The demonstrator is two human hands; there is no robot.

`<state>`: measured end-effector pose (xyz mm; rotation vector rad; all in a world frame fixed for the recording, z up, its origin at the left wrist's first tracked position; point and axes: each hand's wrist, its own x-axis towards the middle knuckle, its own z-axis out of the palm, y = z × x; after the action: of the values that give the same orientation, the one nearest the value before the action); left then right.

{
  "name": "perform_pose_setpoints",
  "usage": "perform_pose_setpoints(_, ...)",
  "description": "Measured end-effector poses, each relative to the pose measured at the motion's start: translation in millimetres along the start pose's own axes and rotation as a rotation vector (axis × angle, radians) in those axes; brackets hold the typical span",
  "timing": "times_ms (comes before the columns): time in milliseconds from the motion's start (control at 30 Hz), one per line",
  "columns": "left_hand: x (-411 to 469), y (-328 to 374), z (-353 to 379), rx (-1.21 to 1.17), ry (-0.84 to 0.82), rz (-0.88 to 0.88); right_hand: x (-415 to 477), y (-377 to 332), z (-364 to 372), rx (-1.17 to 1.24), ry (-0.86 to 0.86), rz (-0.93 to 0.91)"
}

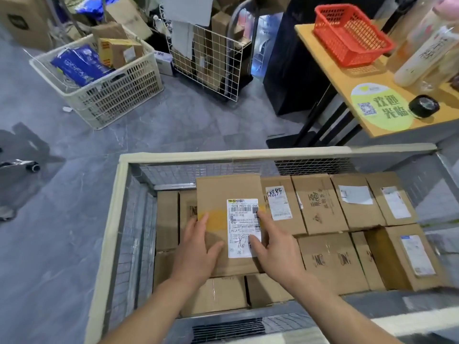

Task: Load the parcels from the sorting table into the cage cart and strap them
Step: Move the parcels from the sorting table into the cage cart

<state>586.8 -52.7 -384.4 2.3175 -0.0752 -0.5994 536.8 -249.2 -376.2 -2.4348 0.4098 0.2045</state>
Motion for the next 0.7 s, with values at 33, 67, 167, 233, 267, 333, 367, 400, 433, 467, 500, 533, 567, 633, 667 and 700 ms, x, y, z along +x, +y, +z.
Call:
perform_pose_setpoints(33, 7.9, -8.8, 8.6, 0.007, -0.019, -0.019, 5.8, 9.4, 11.0, 0.006, -0.027, -0.002)
perform_pose_setpoints(67, 15.6, -16.9, 17.6, 0.009, -0.039, -0.035, 12.3, 19.8, 22.0, 0.002, -0.051, 0.002)
perform_pose_setpoints(167, 39.7, -34.8, 44.3, -0.016, -0.075, -0.086, 34.9, 49.9, 48.6, -0.041, -0.112, 0.014)
perform_pose_setpoints(233, 57.9, -44.1, 61.5, -0.031, -0.074, -0.109, 51.3, 66.3, 63.9, -0.066, -0.157, 0.005)
perform_pose_setpoints(267, 68.2, -48.5, 69.7, -0.032, -0.068, -0.116, 60.3, 73.7, 71.2, -0.072, -0.175, 0.000)
perform_pose_setpoints(333, 89.0, -57.6, 85.6, -0.043, -0.061, -0.138, 78.7, 88.2, 84.7, -0.089, -0.198, -0.012)
perform_pose_setpoints(367, 99.5, -61.5, 92.8, -0.061, -0.060, -0.147, 87.4, 95.5, 90.9, -0.116, -0.201, -0.028)
perform_pose_setpoints(400, 109.0, -65.0, 99.6, -0.077, -0.059, -0.156, 95.5, 102.6, 96.8, -0.159, -0.198, -0.045)
perform_pose_setpoints(433, 118.9, -67.8, 106.4, -0.085, -0.059, -0.162, 103.2, 109.1, 101.4, -0.212, -0.192, -0.059)
perform_pose_setpoints(467, 128.1, -70.0, 113.0, -0.083, -0.059, -0.162, 110.1, 115.7, 105.3, -0.265, -0.190, -0.069)
perform_pose_setpoints(500, 136.5, -71.9, 119.4, -0.082, -0.063, -0.161, 115.8, 122.4, 108.6, -0.316, -0.197, -0.075)
perform_pose_setpoints(533, 144.6, -73.3, 125.6, -0.085, -0.067, -0.161, 120.1, 129.1, 111.2, -0.356, -0.224, -0.079)
perform_pose_setpoints(567, 152.0, -75.0, 131.3, -0.091, -0.068, -0.164, 123.1, 134.5, 112.5, -0.385, -0.264, -0.088)
perform_pose_setpoints(633, 165.1, -78.5, 140.9, -0.099, -0.061, -0.162, 127.6, 146.2, 115.8, -0.434, -0.335, -0.134)
perform_pose_setpoints(667, 170.3, -80.3, 144.4, -0.101, -0.055, -0.158, 130.7, 150.8, 117.1, -0.456, -0.344, -0.161)
perform_pose_setpoints(700, 174.7, -81.8, 147.3, -0.104, -0.051, -0.155, 133.7, 154.2, 118.2, -0.481, -0.335, -0.186)
